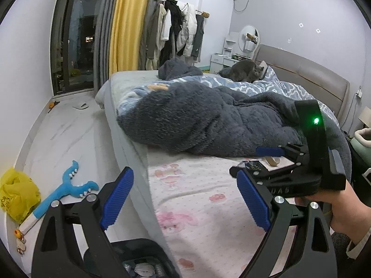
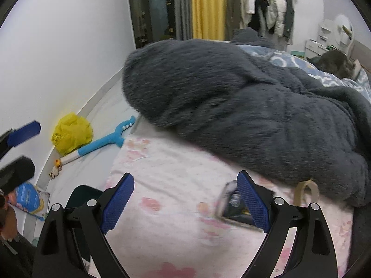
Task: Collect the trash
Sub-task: 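Move both open tools back over the tissue pack and tape roll on the bed, then grasp the black tissue pack with the left tool while the right tool grasps the tape roll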
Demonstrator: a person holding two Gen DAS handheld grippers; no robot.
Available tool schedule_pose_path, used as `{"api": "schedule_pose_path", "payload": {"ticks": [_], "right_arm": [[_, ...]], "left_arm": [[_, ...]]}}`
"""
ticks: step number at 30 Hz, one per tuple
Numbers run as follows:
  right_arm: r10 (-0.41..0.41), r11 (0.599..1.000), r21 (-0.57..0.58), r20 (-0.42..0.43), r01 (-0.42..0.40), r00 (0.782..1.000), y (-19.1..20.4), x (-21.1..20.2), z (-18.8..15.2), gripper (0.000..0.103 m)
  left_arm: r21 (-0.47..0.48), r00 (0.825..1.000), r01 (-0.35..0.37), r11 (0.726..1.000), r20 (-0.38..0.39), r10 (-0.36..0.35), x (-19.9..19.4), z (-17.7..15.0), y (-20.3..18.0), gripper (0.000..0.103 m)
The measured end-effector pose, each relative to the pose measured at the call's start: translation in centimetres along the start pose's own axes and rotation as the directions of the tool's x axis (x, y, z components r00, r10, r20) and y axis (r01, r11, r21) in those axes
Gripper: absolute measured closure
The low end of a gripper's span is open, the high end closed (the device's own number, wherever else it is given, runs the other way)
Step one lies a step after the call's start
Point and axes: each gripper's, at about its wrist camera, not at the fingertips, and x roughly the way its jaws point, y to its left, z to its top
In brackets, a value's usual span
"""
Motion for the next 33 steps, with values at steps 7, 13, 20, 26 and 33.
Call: {"api": "schedule_pose_path", "payload": {"ticks": [7, 13, 20, 26, 33], "right_arm": [[-0.040, 0.998, 0.053, 0.003, 0.040, 0.999, -4.3, 0.0, -0.8, 0.011], [-0.075, 0.992, 0.104, 0.005, 0.074, 0.997, -8.2, -0.2, -1.7, 0.011], [-0.101, 0.981, 0.169, -0.004, 0.100, 0.995, -12.1, -0.1, -3.0, 0.011], [-0.100, 0.968, 0.230, -0.016, 0.101, 0.995, -14.7, 0.7, -3.9, 0.011], [-0.091, 0.960, 0.262, -0.043, 0.099, 0.995, -16.6, 1.7, -4.7, 0.011]], "left_arm": [[0.011, 0.999, 0.028, 1.000, -0.020, -0.028, 2.2, 0.1, -2.3, 0.010], [0.026, 0.998, 0.049, 0.998, -0.052, -0.047, 4.5, -0.2, -4.3, 0.010], [0.046, 0.994, 0.057, 0.997, -0.096, -0.052, 6.9, -0.9, -6.2, 0.009], [0.060, 0.990, 0.068, 0.996, -0.131, -0.060, 8.7, -1.4, -7.7, 0.009], [0.057, 0.982, 0.076, 0.995, -0.176, -0.065, 10.9, -2.0, -9.0, 0.008]]}}
